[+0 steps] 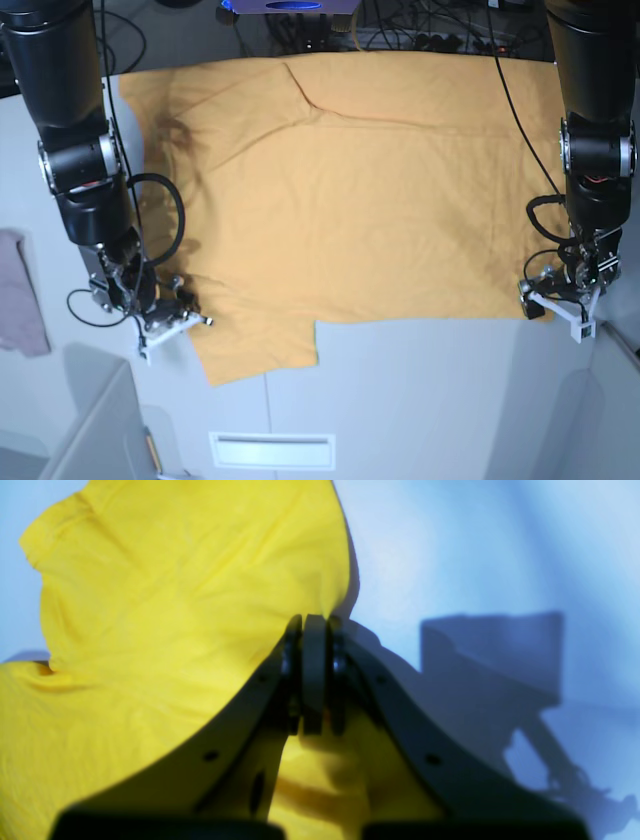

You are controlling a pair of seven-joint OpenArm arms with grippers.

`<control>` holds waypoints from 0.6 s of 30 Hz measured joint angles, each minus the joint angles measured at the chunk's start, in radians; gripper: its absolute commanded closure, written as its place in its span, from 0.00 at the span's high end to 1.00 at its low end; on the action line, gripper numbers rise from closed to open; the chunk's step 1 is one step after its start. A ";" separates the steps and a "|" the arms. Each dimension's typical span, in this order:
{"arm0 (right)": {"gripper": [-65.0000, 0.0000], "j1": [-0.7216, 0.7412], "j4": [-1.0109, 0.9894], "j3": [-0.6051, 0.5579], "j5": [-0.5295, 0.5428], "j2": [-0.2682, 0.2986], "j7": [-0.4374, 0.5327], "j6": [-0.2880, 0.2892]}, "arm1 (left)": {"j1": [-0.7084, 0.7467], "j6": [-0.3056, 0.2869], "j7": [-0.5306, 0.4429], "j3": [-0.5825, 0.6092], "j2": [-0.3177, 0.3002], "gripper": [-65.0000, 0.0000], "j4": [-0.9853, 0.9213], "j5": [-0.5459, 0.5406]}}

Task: Fold the T-shirt properly
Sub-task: 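Grasp the hem corners with both grippers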

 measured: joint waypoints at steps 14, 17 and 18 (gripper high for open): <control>0.00 0.000 0.000 0.000 0.000 0.000 0.000 0.000 | 0.014 0.008 -0.004 0.000 -0.002 0.36 0.006 -0.003; 0.00 0.000 0.000 0.000 0.000 0.000 0.000 0.000 | 0.016 0.007 -0.002 0.000 -0.002 0.08 0.008 -0.004; 0.00 0.000 0.000 0.000 0.000 0.000 0.000 0.000 | 0.016 0.007 -0.002 0.000 -0.002 0.00 0.008 -0.004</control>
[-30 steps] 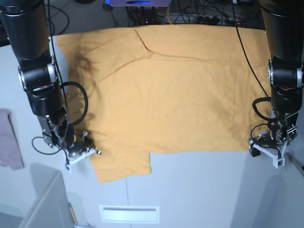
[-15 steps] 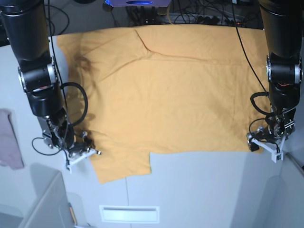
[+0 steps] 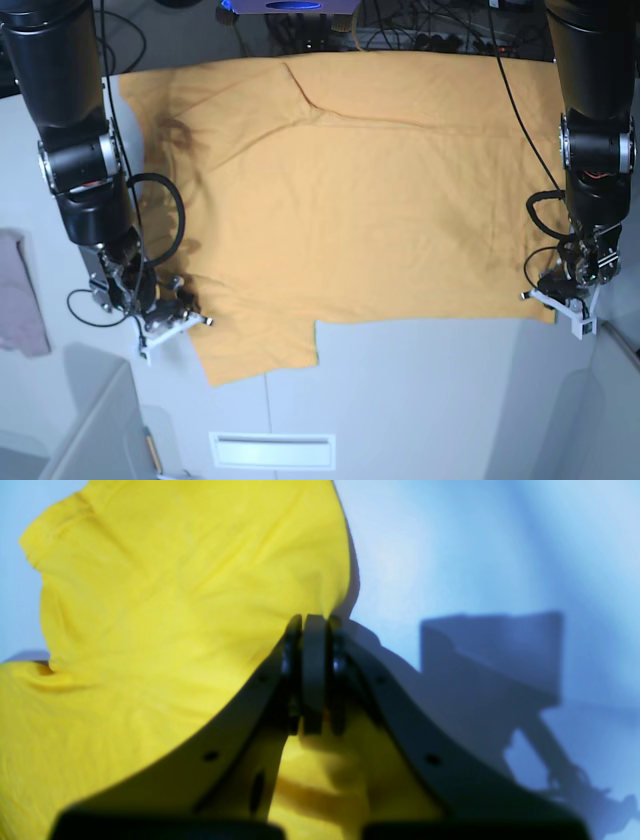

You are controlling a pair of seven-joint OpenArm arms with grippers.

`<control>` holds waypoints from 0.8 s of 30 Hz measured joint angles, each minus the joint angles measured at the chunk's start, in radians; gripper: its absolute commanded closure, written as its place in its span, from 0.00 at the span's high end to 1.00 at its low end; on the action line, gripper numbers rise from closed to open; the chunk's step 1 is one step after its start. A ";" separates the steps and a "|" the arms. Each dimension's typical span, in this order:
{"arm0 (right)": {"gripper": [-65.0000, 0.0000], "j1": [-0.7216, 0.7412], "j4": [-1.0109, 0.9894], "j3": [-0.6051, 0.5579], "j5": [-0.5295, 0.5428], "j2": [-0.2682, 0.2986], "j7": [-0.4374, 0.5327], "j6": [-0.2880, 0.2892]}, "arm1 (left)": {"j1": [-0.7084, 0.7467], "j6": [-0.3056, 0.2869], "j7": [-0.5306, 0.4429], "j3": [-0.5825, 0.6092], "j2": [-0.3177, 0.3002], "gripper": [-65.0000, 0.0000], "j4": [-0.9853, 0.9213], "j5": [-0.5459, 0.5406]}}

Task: Fold the T-shirt properly
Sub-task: 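Grasp the hem corners with both grippers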

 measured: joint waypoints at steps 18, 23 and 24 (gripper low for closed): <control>0.00 -0.029 0.174 0.002 -0.003 0.034 0.005 -0.008 | 0.130 -0.006 0.112 -0.046 -0.025 0.00 0.359 0.004; 0.00 -0.064 0.199 0.003 -0.004 0.043 -0.027 -0.009 | 0.228 -0.006 0.180 -0.175 -0.024 0.00 0.491 0.010; 0.00 -0.072 0.199 0.003 -0.002 0.046 -0.027 -0.010 | 0.248 -0.006 0.194 -0.191 -0.024 0.00 0.517 0.011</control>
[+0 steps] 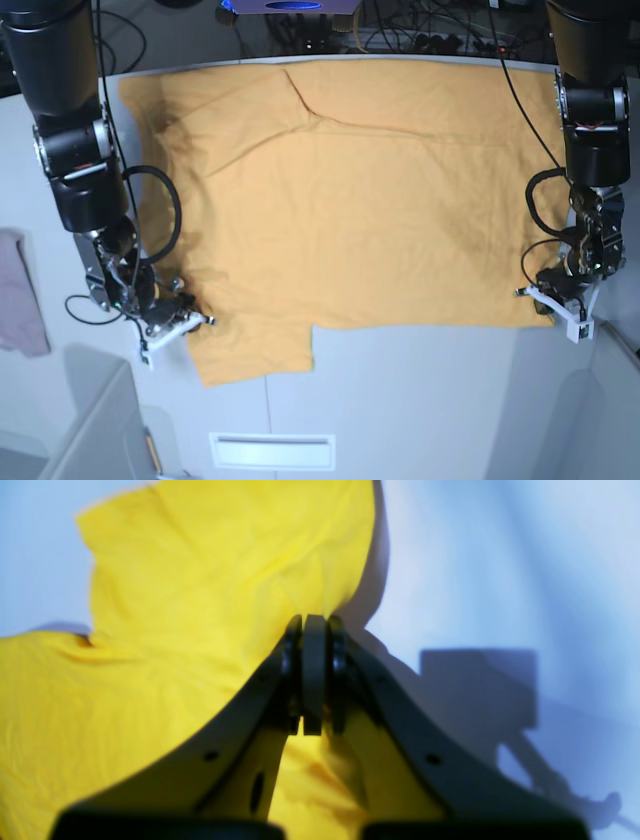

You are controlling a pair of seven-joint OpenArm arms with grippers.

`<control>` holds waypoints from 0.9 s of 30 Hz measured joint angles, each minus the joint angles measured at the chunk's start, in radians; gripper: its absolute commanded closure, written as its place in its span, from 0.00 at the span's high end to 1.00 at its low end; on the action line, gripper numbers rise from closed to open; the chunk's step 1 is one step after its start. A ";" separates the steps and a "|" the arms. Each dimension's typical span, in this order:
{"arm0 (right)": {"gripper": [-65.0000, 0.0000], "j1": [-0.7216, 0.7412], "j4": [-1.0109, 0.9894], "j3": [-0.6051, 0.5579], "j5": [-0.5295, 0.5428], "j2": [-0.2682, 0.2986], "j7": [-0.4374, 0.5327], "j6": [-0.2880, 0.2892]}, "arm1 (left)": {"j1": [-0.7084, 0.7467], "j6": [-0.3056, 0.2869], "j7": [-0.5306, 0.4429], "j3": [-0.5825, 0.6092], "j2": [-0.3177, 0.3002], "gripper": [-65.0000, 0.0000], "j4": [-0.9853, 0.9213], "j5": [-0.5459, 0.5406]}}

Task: Fold the T-shirt properly
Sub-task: 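Grasp the hem corners with both grippers, then fold the hem up over the body toward the collar with both grippers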

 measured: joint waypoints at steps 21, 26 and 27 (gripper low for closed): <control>0.00 -0.249 0.370 0.248 -0.005 0.030 -0.094 -0.035 | 0.333 -0.010 0.089 -0.265 0.010 0.00 0.432 -0.014; 0.00 -0.323 0.450 0.302 -0.010 0.049 -0.143 -0.035 | 0.395 0.006 0.089 -0.315 0.002 0.00 0.501 -0.007; 0.00 -0.332 0.468 0.318 -0.010 0.050 -0.153 -0.035 | 0.401 0.002 0.089 -0.315 0.004 0.00 0.516 -0.010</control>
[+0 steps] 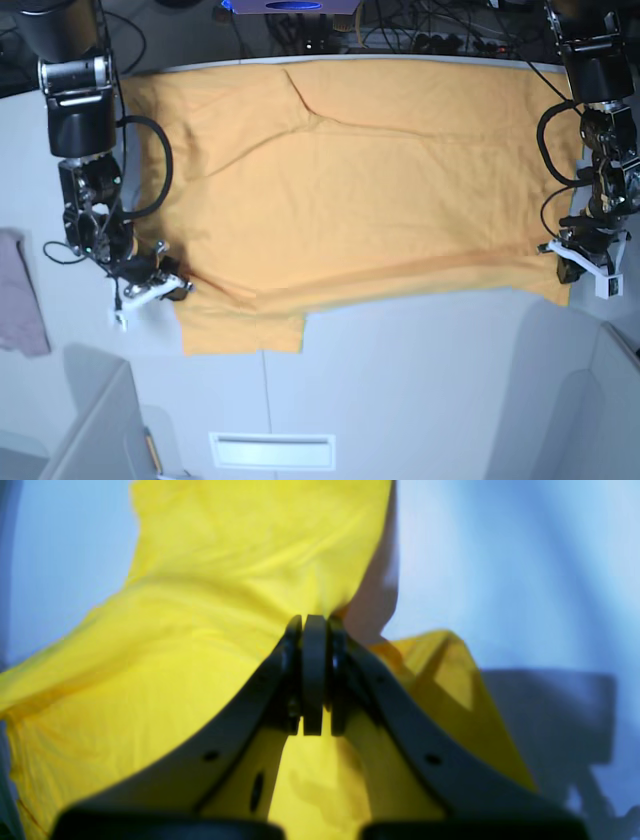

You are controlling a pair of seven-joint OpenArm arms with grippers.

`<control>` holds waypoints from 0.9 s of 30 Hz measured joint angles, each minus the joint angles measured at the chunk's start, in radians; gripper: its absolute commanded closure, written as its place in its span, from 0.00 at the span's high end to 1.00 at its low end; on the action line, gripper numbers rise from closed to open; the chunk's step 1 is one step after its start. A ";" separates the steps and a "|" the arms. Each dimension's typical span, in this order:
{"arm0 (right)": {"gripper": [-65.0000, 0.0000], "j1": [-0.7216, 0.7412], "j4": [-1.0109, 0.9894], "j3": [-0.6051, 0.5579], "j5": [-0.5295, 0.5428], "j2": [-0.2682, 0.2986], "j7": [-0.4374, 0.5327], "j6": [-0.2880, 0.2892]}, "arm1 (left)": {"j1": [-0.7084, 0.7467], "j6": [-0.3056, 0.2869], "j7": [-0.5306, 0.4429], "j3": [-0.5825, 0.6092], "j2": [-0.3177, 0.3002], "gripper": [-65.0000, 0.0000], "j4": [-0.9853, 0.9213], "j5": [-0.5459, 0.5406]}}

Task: Fold the T-shirt properly
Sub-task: 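Fold the hem up over the body toward the collar with both grippers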

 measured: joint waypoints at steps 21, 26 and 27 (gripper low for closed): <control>0.00 -0.191 0.290 0.245 0.002 -0.002 -0.193 0.001 | 0.126 -0.010 0.105 -0.055 0.001 0.00 0.158 0.001; 0.00 -0.243 0.361 0.276 0.011 -0.017 -0.208 0.002 | 0.141 -0.067 0.119 -0.055 0.003 0.00 0.241 0.002; 0.00 -0.266 0.380 0.300 0.012 -0.028 -0.206 0.002 | 0.150 -0.066 0.119 -0.055 0.003 0.00 0.251 0.003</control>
